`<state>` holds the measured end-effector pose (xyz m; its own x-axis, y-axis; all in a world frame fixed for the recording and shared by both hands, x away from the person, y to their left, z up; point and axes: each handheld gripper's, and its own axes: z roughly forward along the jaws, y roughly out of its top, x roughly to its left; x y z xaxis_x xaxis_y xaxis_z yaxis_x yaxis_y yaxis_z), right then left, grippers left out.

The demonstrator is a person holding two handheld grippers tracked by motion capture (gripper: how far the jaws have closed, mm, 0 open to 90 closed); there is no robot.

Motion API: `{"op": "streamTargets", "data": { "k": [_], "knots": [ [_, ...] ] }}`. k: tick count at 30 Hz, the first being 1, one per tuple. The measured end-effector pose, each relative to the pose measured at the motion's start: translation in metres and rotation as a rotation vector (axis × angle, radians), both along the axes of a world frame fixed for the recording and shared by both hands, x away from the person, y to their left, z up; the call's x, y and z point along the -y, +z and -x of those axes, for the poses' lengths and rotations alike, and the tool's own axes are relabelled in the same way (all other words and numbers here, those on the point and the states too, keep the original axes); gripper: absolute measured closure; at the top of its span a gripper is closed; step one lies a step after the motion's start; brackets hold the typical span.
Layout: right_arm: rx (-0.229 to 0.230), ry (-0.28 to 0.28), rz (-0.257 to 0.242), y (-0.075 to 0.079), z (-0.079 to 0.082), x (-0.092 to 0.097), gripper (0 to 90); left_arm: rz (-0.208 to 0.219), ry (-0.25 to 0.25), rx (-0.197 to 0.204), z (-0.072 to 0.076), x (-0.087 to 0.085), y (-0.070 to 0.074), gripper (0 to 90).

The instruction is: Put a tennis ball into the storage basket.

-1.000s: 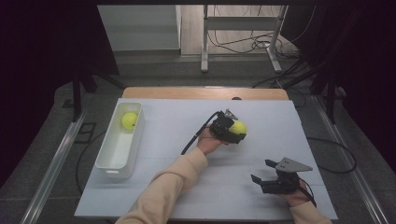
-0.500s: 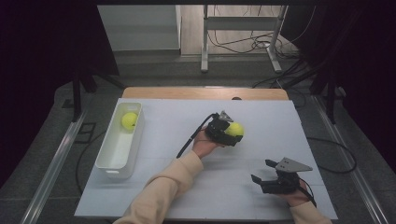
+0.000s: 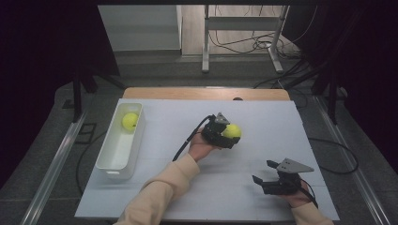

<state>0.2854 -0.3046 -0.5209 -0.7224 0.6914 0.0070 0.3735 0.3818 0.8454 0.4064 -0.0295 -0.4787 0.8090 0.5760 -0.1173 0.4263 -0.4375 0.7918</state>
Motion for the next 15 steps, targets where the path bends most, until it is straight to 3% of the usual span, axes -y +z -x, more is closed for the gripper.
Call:
{"op": "streamTargets", "data": {
  "k": [15],
  "knots": [
    [0.000,-0.001,0.003,0.000,0.000,0.000,14.4,0.021,0.006,0.009,0.008,-0.015,0.010,26.8]
  ]
}}
